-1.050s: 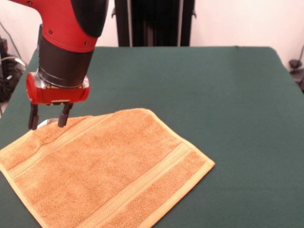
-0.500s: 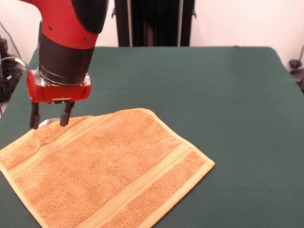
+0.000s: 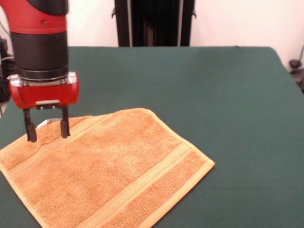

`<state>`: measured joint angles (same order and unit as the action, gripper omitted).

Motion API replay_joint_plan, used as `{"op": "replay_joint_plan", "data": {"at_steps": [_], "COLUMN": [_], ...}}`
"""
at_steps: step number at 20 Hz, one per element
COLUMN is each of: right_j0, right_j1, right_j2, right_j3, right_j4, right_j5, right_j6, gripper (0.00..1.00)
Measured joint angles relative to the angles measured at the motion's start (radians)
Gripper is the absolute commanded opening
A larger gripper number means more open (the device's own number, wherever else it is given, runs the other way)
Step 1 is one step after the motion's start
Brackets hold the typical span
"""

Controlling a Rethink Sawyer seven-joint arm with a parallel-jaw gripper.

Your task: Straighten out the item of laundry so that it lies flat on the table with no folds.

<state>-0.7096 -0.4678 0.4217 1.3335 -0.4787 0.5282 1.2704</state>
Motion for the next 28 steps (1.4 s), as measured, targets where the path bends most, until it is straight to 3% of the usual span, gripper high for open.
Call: {"op": "replay_joint_plan", "data": {"at_steps": [4,11,21,28], "right_j0": [-0.097,-0.152,-0.085,-0.018], "right_j1": [0.011,0.049,0.088,0.097], "right_j2": [0.109,0.202,0.223,0.224], "right_j3": [0.032,0.044,0.044,0.043], "right_j4": [0.012,0.010,0.004,-0.017], "right_j5": [-0.022,-0.023,0.117,0.364], "right_j6": [0.000,0.000,0.000,0.000], "gripper": [1.00,1.00,1.00,1.00]}}
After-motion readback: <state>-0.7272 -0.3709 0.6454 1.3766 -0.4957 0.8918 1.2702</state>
